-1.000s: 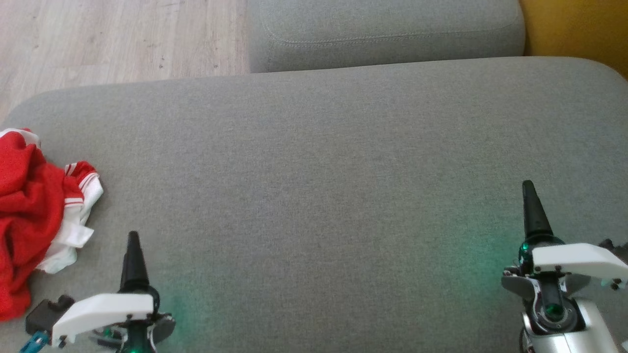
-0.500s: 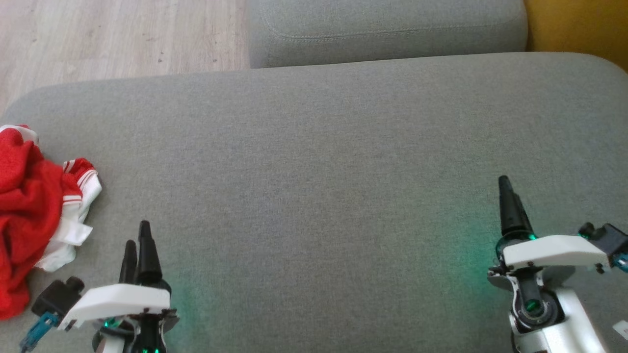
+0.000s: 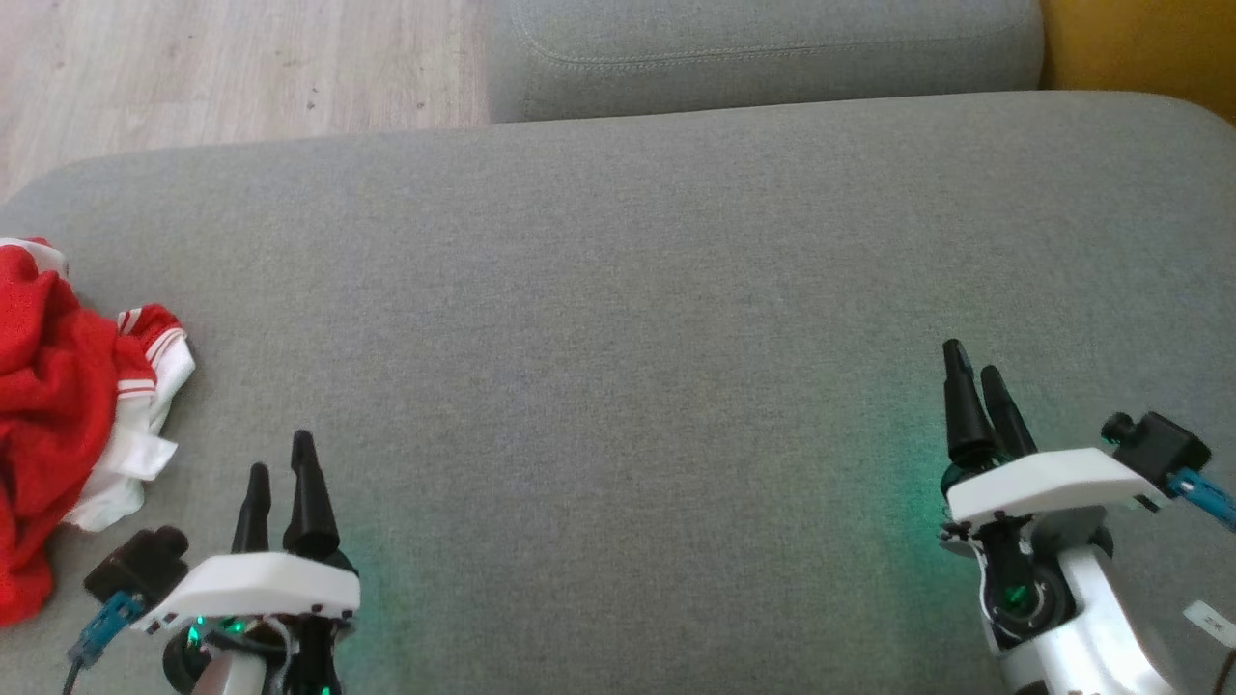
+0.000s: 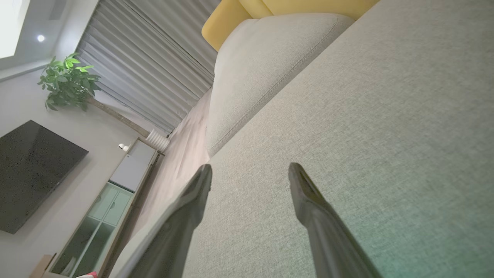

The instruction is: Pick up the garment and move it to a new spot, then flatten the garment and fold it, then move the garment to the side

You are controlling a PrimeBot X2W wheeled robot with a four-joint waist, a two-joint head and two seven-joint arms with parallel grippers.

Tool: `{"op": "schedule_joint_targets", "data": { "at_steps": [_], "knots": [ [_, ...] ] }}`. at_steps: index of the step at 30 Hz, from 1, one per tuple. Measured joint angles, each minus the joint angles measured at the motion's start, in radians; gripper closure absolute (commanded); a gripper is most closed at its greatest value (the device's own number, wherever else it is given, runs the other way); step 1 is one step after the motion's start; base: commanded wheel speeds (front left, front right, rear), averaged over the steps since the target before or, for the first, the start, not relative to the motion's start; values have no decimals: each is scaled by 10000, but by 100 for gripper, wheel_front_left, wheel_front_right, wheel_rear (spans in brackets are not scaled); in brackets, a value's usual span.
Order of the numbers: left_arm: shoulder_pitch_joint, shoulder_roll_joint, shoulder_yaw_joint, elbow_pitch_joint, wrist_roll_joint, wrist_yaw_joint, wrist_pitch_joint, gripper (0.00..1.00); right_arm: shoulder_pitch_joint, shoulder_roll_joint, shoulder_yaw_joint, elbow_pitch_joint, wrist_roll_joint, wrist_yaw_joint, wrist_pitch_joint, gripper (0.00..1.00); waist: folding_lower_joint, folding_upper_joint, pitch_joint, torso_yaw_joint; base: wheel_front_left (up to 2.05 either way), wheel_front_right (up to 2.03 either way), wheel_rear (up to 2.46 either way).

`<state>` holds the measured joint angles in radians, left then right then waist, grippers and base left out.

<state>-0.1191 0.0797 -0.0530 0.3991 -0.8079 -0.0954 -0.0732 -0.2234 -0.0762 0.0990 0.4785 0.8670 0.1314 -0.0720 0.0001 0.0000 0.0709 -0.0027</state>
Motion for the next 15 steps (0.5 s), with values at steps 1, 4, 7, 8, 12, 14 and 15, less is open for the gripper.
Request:
{"op": "schedule_joint_targets", "data": {
  "at_steps": [1, 4, 7, 8, 12, 14, 15],
  "knots": [
    [-18, 17, -42, 8, 148, 2, -2, 0, -41, 0, 38, 44, -138, 0, -21, 0, 0, 0, 14, -5, 0, 0, 0],
    [-24, 27, -107, 27, 548, 79, -92, 0, -198, -2, 180, 115, -500, 0, -105, 0, 0, 0, 43, -25, 0, 0, 0],
    [-24, 36, -123, 31, 803, 140, -174, 0, -246, -2, 259, 151, -748, 0, -163, 0, 0, 0, 61, -38, 0, 0, 0],
    [-24, 42, -115, 48, 1020, 211, -194, 0, -303, -2, 305, 213, -995, 0, -182, 0, 0, 0, 76, -56, 0, 0, 0],
    [-24, 40, -84, 25, 1313, 349, -270, 0, -344, -2, 384, 244, -1386, 0, -284, 0, -1, 0, 94, -86, 0, 0, 0],
    [-23, 40, -86, 4, 1569, 351, -347, 0, -344, -2, 430, 268, -1638, 0, -353, 0, -1, 0, 105, -96, 0, 0, 0],
    [-22, 40, -90, 2, 1693, 353, -364, 0, -344, -2, 441, 295, -1751, 0, -355, 0, -1, 0, 105, -100, 0, 0, 0]
  ]
}}
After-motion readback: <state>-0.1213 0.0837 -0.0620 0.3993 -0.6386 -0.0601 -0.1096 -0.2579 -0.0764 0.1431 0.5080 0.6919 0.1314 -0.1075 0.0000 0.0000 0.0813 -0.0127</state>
